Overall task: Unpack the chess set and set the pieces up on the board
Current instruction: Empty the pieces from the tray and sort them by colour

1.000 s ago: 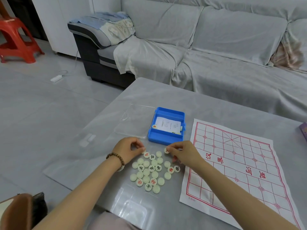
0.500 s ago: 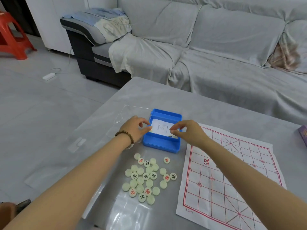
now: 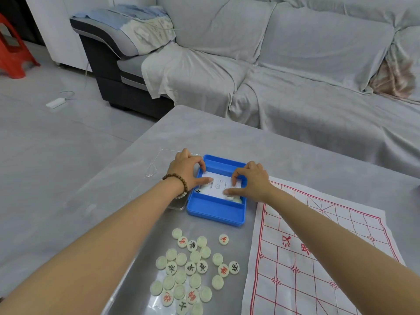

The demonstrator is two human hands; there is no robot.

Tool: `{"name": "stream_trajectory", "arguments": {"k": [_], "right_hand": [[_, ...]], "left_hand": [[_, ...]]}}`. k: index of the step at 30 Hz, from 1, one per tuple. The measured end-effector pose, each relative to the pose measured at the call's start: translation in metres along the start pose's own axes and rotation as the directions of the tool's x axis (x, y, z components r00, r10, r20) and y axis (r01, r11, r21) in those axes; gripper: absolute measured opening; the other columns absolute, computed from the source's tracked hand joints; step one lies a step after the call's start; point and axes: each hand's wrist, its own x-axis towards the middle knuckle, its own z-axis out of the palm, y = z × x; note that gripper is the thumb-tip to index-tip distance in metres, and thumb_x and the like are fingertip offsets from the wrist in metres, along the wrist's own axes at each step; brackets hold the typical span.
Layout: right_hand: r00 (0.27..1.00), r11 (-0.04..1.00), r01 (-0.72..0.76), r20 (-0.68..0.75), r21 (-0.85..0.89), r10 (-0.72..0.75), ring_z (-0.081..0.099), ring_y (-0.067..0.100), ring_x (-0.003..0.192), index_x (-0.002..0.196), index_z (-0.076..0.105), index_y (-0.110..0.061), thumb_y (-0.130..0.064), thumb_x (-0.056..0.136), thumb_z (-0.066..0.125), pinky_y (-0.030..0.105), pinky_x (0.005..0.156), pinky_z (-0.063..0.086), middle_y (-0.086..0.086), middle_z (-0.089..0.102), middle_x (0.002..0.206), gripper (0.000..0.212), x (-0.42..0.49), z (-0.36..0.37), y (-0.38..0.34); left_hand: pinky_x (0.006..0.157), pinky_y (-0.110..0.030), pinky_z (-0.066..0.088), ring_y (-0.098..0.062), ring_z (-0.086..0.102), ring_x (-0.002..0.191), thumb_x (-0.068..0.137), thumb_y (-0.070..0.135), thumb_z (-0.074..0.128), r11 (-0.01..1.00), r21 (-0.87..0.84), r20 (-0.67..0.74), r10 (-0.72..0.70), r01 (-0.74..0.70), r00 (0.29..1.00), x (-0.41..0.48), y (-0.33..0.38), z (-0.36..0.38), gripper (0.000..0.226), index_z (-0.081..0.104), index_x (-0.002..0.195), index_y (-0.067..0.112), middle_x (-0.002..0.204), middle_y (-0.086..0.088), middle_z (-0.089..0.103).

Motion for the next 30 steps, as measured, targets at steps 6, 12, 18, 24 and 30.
{"name": "stream_trajectory", "arguments": {"k": [6,12,18,24,30], "right_hand": [[0.994,0.985,0.111,0.006,0.130,-0.113,0.039,0.015,0.108,0.093,0.069,-0.036,-0.049,0.077,0.066,0.030,0.089,0.032,-0.005,0.055,0.111,0.020,-0.010,-0.012,-0.008],[0.986,0.993,0.063,0.149,0.102,-0.078,0.043,0.015,0.104,0.100,0.073,-0.026,-0.047,0.077,0.068,0.037,0.091,0.041,-0.004,0.058,0.108,0.031,-0.018,-0.015,-0.007],[0.983,0.980,0.006,0.177,0.198,-0.042,0.048,0.019,0.110,0.103,0.072,-0.021,-0.041,0.082,0.065,0.040,0.095,0.046,0.001,0.059,0.115,0.030,-0.019,-0.011,-0.008],[0.974,0.956,-0.006,0.216,0.294,-0.061,0.055,0.010,0.100,0.093,0.072,-0.024,-0.031,0.081,0.070,0.037,0.097,0.046,-0.013,0.064,0.095,0.015,-0.025,-0.011,0.000],[0.963,0.962,0.000,0.259,0.274,-0.074,0.056,0.009,0.099,0.097,0.072,-0.028,-0.035,0.079,0.071,0.036,0.097,0.046,-0.011,0.066,0.099,0.020,-0.024,-0.013,-0.001]], "left_hand": [[0.084,-0.026,0.040,-0.012,0.035,0.096,0.074,0.053,0.066,0.996,0.050,0.027,0.072,-0.073,0.997,-0.011,-0.002,-0.010,0.028,0.065,0.095,0.035,0.096,0.004,0.038],[0.084,-0.026,0.038,-0.014,0.035,0.098,0.074,0.052,0.067,0.998,0.067,0.072,-0.007,0.002,0.997,-0.018,-0.001,-0.006,0.031,0.065,0.100,0.037,0.098,0.003,0.039],[0.085,-0.026,0.038,-0.014,0.036,0.103,0.074,0.047,0.069,0.999,0.011,0.053,-0.037,0.037,0.998,-0.024,0.007,0.003,0.029,0.065,0.098,0.031,0.100,0.004,0.040],[0.078,-0.023,0.036,-0.011,0.043,0.096,0.075,0.034,0.073,0.996,-0.094,-0.035,-0.014,0.011,0.999,-0.031,0.004,0.003,0.017,0.060,0.085,0.028,0.094,0.008,0.051],[0.072,-0.023,0.039,-0.010,0.048,0.080,0.077,0.033,0.072,0.964,-0.262,-0.017,-0.051,0.045,0.999,-0.037,-0.001,0.006,0.013,0.062,0.080,0.025,0.086,0.007,0.052]]}}
